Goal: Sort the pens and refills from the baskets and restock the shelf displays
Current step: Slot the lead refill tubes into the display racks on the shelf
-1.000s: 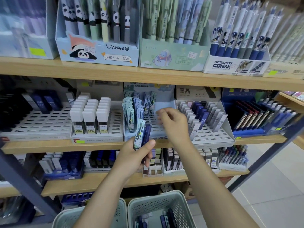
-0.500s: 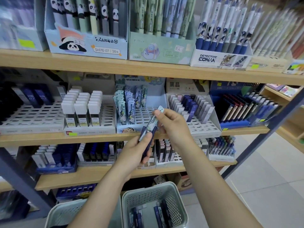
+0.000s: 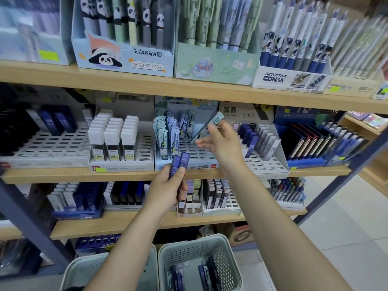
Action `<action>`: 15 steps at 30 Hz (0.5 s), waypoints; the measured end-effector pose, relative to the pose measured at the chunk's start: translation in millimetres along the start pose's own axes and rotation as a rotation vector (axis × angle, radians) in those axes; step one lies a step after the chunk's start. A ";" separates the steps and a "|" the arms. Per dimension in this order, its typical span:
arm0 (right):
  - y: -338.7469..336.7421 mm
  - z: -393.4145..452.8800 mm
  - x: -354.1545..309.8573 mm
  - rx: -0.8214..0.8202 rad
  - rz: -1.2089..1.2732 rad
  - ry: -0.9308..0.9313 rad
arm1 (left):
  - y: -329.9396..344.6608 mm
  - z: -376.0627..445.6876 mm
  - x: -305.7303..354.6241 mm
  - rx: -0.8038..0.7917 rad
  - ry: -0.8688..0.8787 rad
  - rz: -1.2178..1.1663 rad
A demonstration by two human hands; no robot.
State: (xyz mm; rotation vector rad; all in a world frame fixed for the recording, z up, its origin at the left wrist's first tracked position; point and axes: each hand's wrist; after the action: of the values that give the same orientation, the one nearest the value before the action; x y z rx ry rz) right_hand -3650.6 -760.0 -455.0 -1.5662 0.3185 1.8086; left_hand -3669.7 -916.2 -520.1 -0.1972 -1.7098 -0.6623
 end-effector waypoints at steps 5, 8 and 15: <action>18.5 28.1 16.0 0.002 -0.154 0.010 | -2.1 -0.3 -0.3 -0.019 -0.001 -0.051; 24.2 39.6 20.8 -0.026 -0.139 0.027 | -3.6 1.4 -0.1 -0.011 -0.008 -0.052; 26.5 55.4 26.5 -0.101 -0.134 0.049 | -4.2 9.2 0.2 0.019 -0.033 -0.097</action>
State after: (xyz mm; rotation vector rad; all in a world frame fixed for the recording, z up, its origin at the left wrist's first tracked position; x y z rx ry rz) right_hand -3710.2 -736.2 -473.7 -1.6633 0.1424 1.7078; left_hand -3679.5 -914.8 -522.3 -0.1133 -1.7650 -0.7178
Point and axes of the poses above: each hand's wrist, its own z-axis towards the middle knuckle, its own y-axis out of the palm, x = y × z, and after that the axes turned 15 degrees about -z, right-handed
